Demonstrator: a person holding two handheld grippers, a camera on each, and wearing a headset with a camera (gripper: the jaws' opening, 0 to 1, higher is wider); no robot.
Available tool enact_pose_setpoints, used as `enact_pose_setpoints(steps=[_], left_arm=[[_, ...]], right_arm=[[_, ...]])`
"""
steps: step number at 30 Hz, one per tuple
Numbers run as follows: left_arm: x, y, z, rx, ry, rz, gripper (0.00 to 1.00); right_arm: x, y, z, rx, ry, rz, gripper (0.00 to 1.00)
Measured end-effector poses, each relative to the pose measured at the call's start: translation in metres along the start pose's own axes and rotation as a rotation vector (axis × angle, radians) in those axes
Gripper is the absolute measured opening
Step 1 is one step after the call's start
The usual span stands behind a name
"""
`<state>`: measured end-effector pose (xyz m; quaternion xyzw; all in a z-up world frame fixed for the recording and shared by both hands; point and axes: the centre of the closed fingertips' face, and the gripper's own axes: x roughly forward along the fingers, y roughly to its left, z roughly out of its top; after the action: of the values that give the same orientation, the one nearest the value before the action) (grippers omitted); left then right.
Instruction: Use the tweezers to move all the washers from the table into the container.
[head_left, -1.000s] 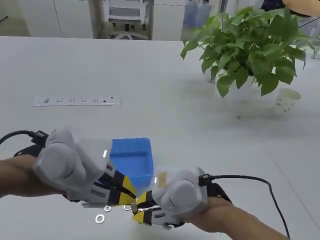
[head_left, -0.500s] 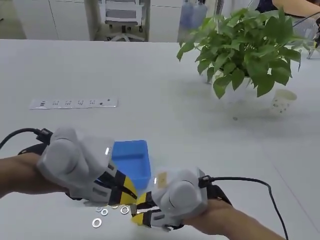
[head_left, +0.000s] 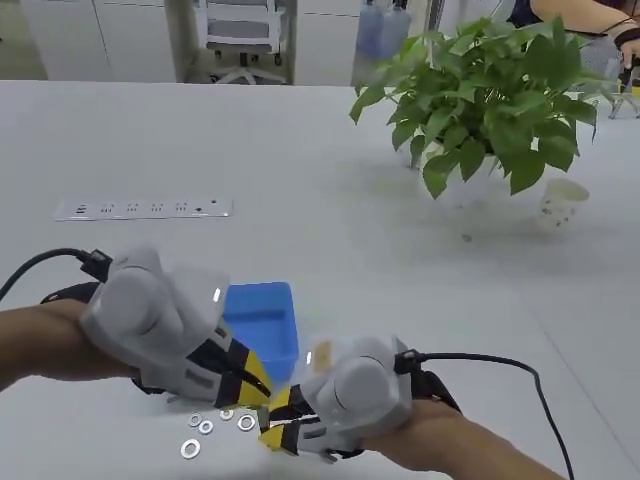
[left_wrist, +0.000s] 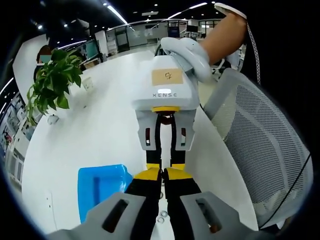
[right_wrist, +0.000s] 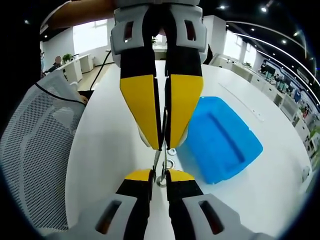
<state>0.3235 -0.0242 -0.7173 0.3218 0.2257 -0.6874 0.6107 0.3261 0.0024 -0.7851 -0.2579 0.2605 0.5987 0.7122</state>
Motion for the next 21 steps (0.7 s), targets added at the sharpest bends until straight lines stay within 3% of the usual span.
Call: enact_pose_setpoints(steps=[12,21], left_arm=[[0.0005,-0.0017,-0.0017,0.003,0.006,-0.004,0.06],[0.0006,-0.0037,-0.0016,0.016,0.022,-0.013,0.06]], right_arm=[[0.0005,0.0008,-0.0004,0.047,-0.011,0.006,0.09],[0.0002,0.0019,-0.0005,0.043,-0.003,0.006,0.09]])
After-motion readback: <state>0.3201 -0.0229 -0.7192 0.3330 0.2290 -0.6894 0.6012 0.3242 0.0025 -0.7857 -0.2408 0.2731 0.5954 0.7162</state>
